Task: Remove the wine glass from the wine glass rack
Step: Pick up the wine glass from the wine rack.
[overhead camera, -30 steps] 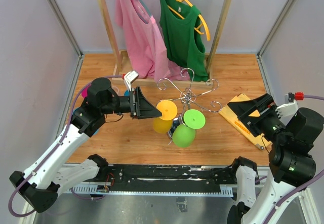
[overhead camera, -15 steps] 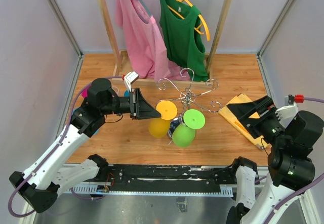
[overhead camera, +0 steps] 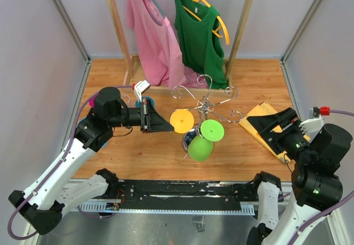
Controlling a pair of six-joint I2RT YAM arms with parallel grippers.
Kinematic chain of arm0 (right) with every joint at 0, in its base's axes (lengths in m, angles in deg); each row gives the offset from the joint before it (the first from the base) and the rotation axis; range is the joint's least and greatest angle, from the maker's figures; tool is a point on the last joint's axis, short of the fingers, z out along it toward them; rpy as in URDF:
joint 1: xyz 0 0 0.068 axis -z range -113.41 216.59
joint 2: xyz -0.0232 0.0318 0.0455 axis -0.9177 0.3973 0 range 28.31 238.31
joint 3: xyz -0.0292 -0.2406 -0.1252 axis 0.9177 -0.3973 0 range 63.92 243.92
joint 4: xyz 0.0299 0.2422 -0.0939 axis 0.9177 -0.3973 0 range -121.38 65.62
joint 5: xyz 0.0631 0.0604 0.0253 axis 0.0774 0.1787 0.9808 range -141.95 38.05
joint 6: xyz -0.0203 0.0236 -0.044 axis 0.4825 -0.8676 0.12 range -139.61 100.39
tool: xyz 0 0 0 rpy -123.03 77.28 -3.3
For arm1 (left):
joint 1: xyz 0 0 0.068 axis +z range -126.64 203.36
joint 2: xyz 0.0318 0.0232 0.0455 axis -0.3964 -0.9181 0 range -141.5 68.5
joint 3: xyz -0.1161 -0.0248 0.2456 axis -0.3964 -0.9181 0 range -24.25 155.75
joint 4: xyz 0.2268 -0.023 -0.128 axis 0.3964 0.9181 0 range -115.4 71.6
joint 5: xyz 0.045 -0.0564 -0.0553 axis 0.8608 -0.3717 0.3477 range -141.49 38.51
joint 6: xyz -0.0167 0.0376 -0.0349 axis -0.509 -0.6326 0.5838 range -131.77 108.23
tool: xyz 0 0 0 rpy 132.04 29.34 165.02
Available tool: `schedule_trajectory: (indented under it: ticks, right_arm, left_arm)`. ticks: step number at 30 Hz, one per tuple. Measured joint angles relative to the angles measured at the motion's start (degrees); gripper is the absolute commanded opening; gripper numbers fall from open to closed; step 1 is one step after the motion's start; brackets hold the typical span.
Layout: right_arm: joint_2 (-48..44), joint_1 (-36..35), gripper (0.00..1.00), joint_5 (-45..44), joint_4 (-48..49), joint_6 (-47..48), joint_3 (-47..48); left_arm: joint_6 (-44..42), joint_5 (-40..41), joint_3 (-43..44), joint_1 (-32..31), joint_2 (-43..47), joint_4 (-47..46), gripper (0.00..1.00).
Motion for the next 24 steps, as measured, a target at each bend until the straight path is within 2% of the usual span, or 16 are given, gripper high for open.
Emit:
schedule_trajectory:
  ticks: [24]
  right_arm:
    - [-0.24, -0.02, 0.99, 0.07, -1.09, 0.81, -0.35]
  left_arm:
    - [2.67, -0.11, 5.86, 1.16, -3.06, 4.31, 0.0]
